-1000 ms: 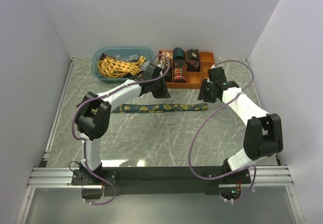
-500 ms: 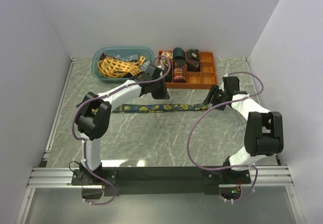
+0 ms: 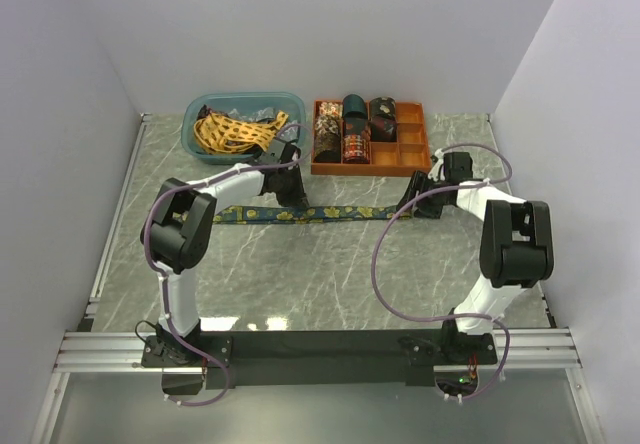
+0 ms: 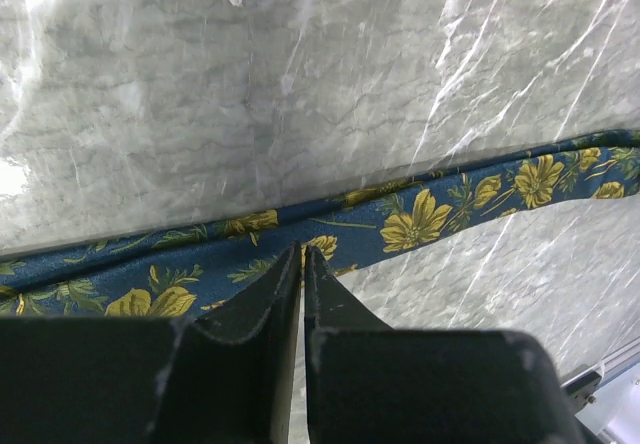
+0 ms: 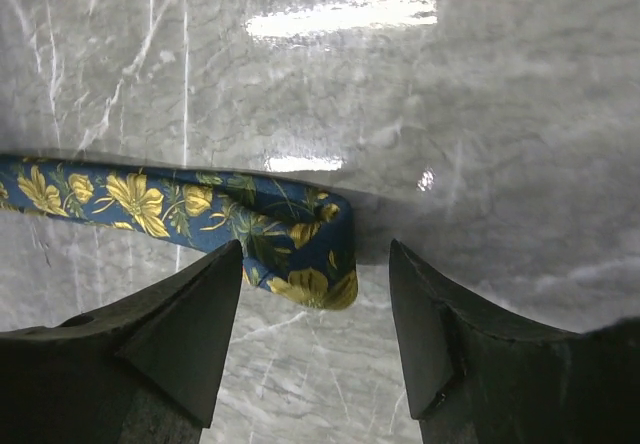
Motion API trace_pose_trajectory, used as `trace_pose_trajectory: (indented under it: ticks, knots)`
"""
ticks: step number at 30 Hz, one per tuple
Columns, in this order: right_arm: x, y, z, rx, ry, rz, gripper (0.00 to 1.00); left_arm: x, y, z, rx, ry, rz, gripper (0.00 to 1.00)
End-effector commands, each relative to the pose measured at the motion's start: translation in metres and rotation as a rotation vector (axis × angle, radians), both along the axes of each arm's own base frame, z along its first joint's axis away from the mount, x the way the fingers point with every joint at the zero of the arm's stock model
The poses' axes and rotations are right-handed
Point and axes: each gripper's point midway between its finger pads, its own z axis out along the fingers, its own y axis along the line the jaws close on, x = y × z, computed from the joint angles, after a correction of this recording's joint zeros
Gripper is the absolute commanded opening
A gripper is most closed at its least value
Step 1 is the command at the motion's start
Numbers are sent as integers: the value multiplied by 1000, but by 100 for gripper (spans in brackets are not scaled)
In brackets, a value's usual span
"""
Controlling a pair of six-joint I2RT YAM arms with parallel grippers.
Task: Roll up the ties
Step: Roll the tie
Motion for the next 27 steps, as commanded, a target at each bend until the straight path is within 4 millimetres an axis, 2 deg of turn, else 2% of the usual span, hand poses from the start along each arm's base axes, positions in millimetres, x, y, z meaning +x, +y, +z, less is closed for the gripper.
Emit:
trace_pose_trajectory:
  ticks: [1, 5, 12, 19, 23, 27]
  knots:
    - [6, 9, 3, 24, -14, 70, 67, 8, -4, 13, -12, -65, -20, 11]
    - [2, 15, 0, 36, 6, 93, 65, 6, -3, -1, 3, -40, -19, 11]
    - [-2, 27, -4, 47, 32, 145, 60, 6, -1, -12, 19, -23, -9, 10]
    - [-6, 28, -10, 53, 61, 152, 59, 2, -2, -25, 19, 7, -7, 9]
    - [-7, 28, -13, 57, 76, 156, 59, 0, 0, -31, 23, 21, -2, 9]
    - [-9, 27, -13, 51, 90, 137, 67, -2, 3, -36, 39, 31, 4, 9]
